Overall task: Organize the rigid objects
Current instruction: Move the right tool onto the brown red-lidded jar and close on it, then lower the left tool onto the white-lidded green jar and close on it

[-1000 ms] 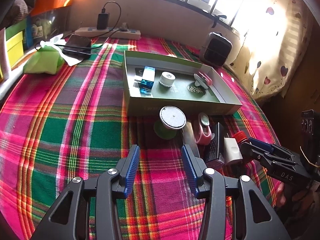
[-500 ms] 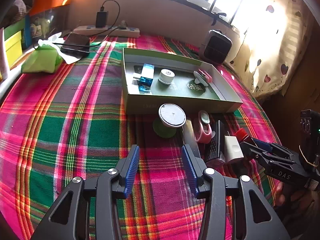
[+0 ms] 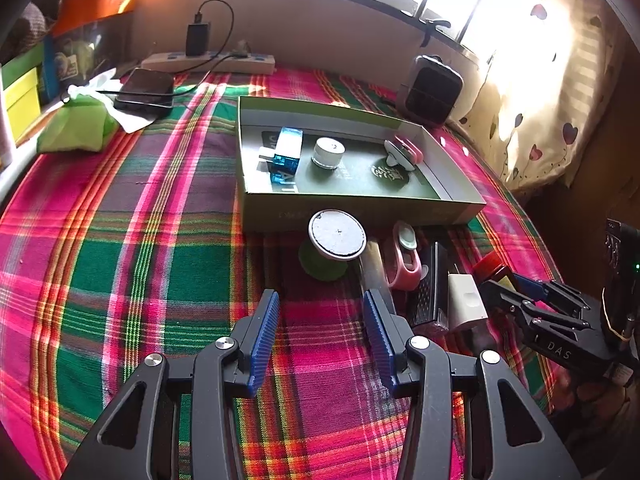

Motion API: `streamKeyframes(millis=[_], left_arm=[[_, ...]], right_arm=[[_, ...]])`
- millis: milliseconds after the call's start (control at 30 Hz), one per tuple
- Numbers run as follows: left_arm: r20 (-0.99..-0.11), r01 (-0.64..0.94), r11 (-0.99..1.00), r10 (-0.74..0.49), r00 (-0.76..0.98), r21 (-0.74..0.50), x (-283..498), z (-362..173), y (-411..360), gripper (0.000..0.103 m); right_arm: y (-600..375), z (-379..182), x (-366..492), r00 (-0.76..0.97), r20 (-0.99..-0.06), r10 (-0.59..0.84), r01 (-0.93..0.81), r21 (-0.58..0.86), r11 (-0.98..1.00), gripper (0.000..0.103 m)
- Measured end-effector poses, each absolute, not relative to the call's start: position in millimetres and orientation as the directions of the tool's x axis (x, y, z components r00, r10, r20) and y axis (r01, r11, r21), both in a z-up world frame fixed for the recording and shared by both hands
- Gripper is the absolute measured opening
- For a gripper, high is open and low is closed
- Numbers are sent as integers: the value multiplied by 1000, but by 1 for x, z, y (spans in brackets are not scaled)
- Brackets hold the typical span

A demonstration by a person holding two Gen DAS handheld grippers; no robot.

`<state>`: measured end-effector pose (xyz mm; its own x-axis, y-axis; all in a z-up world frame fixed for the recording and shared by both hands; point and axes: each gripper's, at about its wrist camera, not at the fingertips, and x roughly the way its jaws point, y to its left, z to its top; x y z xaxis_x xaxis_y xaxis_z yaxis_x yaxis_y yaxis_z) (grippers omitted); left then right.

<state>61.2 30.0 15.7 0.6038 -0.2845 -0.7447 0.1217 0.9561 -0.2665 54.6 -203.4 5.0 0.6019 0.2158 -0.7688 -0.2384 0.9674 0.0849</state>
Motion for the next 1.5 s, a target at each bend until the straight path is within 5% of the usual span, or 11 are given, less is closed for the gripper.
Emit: streamKeyframes(millis=[133, 1500], left_arm=[[-750, 126, 958, -280, 600, -257, 64, 16, 26, 43], [-767, 45, 992, -119, 631, -117, 105, 17, -1, 43]], right_arm=[[-207, 5, 55, 605, -768, 209, -233, 80, 969, 33], [-232, 4, 63, 596, -753, 279, -223, 178, 958, 33]])
